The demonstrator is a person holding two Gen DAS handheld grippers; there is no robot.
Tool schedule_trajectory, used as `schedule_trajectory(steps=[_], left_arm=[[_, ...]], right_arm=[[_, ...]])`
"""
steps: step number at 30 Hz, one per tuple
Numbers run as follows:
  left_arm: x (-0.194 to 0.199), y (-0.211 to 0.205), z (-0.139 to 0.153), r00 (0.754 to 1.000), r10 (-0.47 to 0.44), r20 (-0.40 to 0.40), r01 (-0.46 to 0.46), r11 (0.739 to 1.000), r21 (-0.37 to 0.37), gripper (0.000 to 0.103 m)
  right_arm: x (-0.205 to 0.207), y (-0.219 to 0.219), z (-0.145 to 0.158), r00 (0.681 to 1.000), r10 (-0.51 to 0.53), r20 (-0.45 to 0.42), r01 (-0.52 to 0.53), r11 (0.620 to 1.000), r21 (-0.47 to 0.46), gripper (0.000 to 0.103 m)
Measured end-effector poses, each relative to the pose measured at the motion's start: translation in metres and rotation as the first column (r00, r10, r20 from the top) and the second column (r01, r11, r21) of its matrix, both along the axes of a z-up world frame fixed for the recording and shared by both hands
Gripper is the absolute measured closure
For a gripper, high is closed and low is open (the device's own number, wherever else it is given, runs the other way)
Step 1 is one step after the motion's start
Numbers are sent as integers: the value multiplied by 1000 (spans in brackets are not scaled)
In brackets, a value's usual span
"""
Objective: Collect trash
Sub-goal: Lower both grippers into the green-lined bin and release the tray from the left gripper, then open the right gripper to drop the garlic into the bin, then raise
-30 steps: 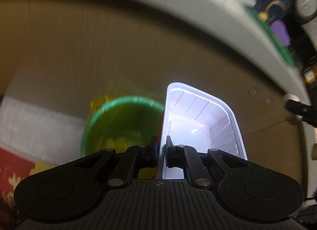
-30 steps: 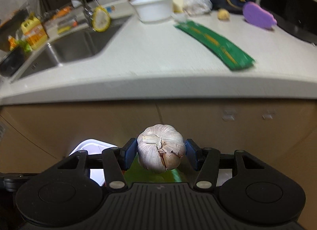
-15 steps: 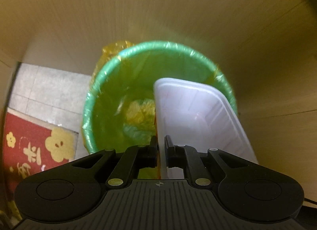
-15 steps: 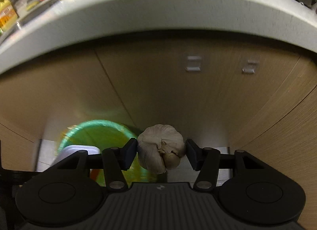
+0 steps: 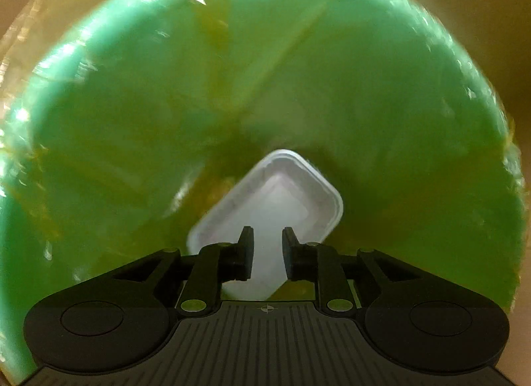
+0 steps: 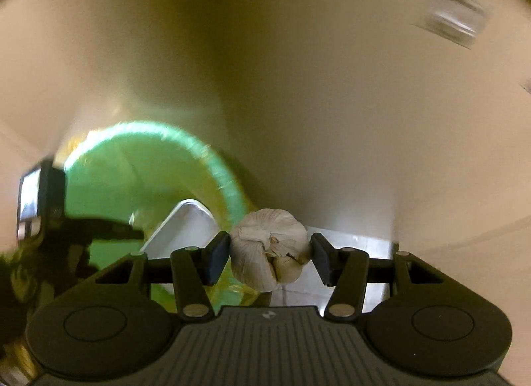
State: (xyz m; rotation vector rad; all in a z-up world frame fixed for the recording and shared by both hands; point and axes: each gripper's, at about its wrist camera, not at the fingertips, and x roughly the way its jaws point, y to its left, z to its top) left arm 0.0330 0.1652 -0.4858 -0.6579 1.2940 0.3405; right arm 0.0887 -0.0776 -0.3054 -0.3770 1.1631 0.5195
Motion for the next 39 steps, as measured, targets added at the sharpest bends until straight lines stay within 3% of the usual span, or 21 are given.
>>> schedule_trajectory(steps=[3, 5, 10, 15, 17, 19, 22, 27, 31, 35, 37, 39], left_arm=[[-18, 16, 32, 994, 59, 96, -52, 996, -73, 82], [-33, 24, 63, 984, 76, 158, -63, 994, -84, 82], [-76, 46, 130, 953, 147, 264, -142, 989, -40, 82], [-112, 76, 160, 912, 280, 300, -288, 957, -17, 82], [-125, 83, 167, 897, 318, 306, -335, 942, 2, 82], [-133, 87, 176, 880, 353, 318, -376, 926, 13, 82], [-143, 101, 192, 861, 376, 342, -412, 911, 36, 82], [-134, 105, 248, 849, 315, 424, -392, 914, 104, 82], [-119, 97, 296, 847, 242, 473, -343, 929, 140, 82], [-109, 75, 344, 829, 128, 544, -293, 928, 228, 82], [-103, 61, 359, 814, 75, 576, -278, 921, 274, 82], [-99, 49, 373, 791, 20, 611, -261, 915, 308, 82]], right_arm=[[-8, 21, -14, 996, 75, -44, -75, 997, 9, 49], [-14, 40, -25, 989, 125, -81, -124, 992, 19, 49], [-28, 91, -44, 963, 258, -74, -251, 964, 91, 49], [-18, 112, -57, 942, 288, -170, -261, 951, 168, 49], [-15, 108, -41, 945, 288, -153, -259, 948, 186, 47], [-13, 98, -20, 953, 285, -104, -259, 942, 212, 34], [-10, 86, 5, 964, 257, -66, -241, 952, 190, 34], [-17, 47, 60, 966, 221, 137, -236, 966, 109, 34], [-25, 5, 102, 918, 187, 351, -211, 977, 32, 34], [-21, -31, 124, 860, 159, 485, -176, 984, -11, 38], [-19, -44, 136, 800, 170, 575, -162, 985, -66, 40], [-21, -50, 144, 713, 192, 674, -149, 981, -121, 40]])
